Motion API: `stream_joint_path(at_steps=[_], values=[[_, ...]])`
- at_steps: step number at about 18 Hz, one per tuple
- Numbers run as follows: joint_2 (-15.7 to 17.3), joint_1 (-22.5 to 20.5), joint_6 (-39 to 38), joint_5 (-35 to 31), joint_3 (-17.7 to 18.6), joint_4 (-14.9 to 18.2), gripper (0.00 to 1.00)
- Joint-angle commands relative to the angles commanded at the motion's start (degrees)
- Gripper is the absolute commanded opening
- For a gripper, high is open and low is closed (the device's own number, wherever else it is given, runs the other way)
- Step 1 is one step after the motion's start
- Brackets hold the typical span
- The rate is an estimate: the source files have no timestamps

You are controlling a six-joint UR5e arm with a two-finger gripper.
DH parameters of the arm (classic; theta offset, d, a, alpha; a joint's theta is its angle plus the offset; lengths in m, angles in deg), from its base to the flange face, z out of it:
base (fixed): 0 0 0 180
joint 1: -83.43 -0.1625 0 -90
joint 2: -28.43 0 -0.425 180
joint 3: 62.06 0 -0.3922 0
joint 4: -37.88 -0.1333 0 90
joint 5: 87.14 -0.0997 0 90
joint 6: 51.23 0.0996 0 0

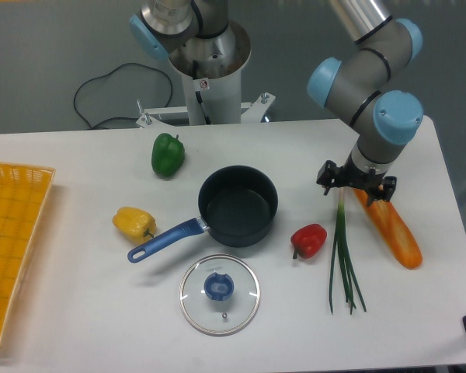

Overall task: Pick up the green onion
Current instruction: 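Move the gripper over the green onion stalks and lower toward them, then close the gripper around the green onion stalks near their roots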

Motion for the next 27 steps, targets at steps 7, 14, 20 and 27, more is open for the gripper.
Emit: stream_joint_path(at_steps=[7, 14, 20, 27], values=[[-0.35, -0.7, 1.4, -0.09, 1.58, -0.09, 0.88], [-1.32, -1.67, 2.2, -0.18, 1.5, -0.97, 0.88], [-2.46, -1.84, 2.2, -0.18, 1.49, -2.28, 0.86], [-3.34, -1.49, 2.11, -0.35, 1.58, -2.55, 0.8]])
